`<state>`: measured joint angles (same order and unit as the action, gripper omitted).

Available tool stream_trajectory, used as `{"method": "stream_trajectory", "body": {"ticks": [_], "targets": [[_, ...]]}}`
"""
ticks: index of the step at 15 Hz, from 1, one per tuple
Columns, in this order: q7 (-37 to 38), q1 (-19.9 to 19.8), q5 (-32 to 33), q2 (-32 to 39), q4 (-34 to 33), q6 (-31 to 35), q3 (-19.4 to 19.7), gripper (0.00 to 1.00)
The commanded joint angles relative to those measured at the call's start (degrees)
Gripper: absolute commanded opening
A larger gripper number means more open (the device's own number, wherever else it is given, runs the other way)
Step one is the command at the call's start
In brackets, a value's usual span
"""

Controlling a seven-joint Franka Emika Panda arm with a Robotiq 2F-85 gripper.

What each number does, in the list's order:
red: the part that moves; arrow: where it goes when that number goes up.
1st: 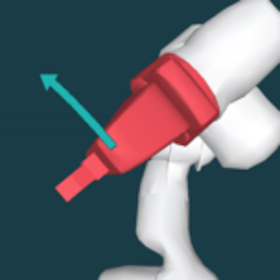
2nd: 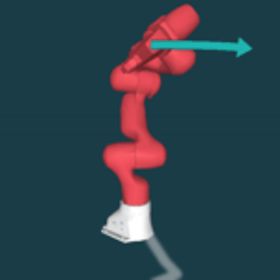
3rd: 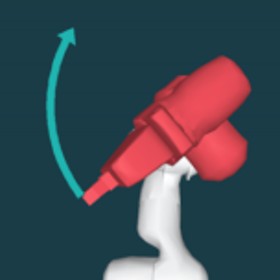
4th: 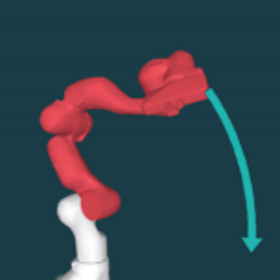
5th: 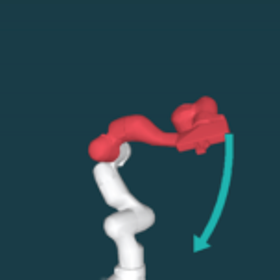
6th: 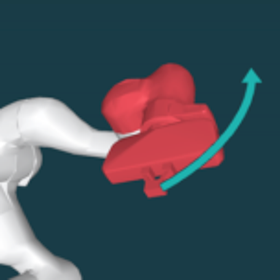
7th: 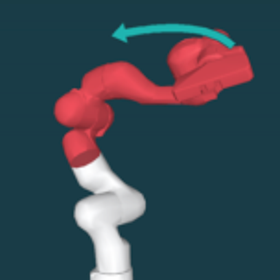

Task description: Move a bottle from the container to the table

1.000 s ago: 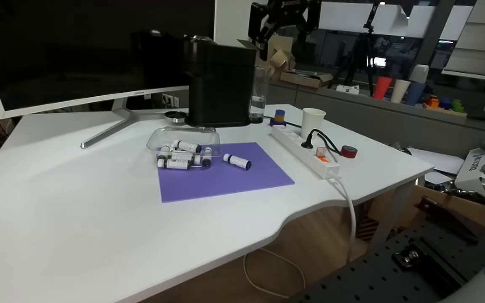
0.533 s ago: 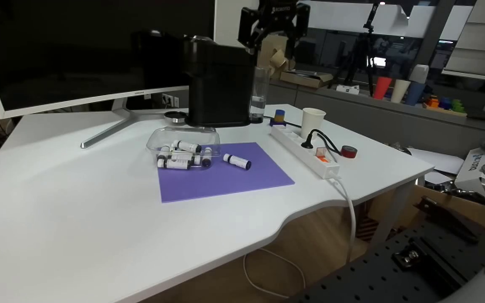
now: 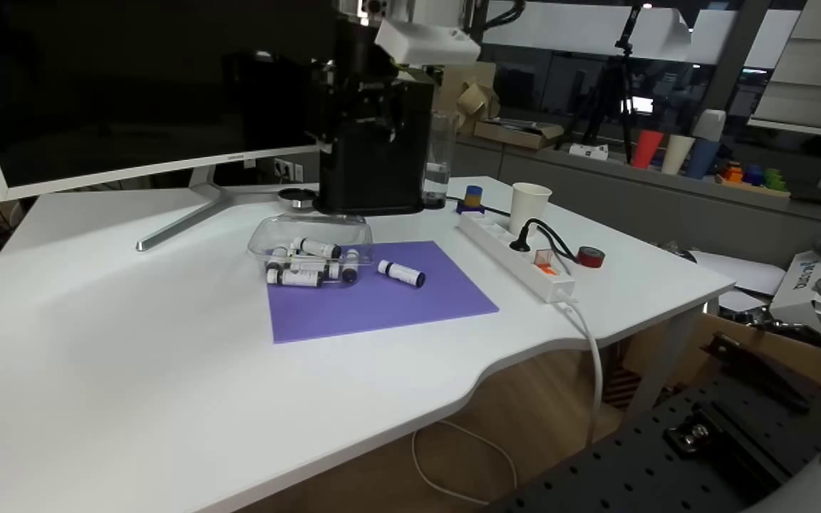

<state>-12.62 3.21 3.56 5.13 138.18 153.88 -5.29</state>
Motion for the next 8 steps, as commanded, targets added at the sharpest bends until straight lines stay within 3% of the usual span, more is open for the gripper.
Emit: {"method": "stream_trajectory", "body": {"ticks": [1,3,8], "targets": [[-1.3,0.2,-0.7,2.8,-2.1,-0.1,-0.3,1.0],[-1.5,0.1,-0.8,5.8,-3.7,0.4,-0.6,1.0],[-1.5,0.1,-0.8,4.4,-3.2,0.3,-0.5,1.0]]}}
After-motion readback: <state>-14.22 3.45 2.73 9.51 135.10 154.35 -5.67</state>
